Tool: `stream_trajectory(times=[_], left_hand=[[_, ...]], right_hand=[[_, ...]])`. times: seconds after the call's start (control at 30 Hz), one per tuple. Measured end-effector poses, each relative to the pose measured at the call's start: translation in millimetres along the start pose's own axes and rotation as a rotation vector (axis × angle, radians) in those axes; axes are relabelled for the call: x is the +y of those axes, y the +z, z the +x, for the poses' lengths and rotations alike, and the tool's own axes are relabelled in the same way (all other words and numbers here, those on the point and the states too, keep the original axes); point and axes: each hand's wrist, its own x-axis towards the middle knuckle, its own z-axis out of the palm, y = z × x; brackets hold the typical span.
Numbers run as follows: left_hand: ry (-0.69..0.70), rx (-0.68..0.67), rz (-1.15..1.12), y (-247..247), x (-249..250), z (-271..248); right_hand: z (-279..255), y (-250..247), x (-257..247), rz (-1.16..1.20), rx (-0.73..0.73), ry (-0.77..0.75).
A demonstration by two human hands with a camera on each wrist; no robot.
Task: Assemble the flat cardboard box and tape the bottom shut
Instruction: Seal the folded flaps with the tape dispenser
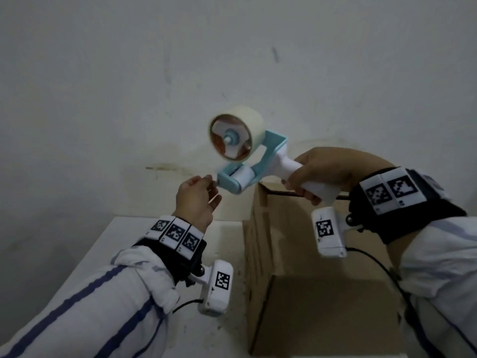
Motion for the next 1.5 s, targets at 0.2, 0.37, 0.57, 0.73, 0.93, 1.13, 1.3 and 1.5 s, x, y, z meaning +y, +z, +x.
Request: stream_trajectory(times=[0.2,0.37,0.57,0.73,0.93,1.13,1.3,1.5], left_hand=[[0.218,0.095,0.246,54,-17,-21],[0.262,0.143,0.378,73,-33,-36],[0.211,0.206,0.434,73,-38,-48],[0.153,0.234,0.603,65,-36,-54],[0.053,0.249,0.714,58,-42,-50],[-0.021,0.236,0.760,48,-41,-43],[0.005,0.217,0.819,42,-45,-35],[0.037,0.219,0.808,29,-59,-30]], right_hand=[[-1,-57,54,0.106,-0.010,-0.061],[16,-70,102,0.073,-0.005,-0.129],[39,-58,130,0.050,-0.135,-0.155],[50,-53,136,0.109,-0.239,-0.150],[61,-58,127,0.041,-0.393,-0.109],[70,-59,117,-0.030,-0.460,-0.077],[77,-53,121,-0.044,-0.458,-0.088],[86,-43,131,0.017,-0.483,-0.051]])
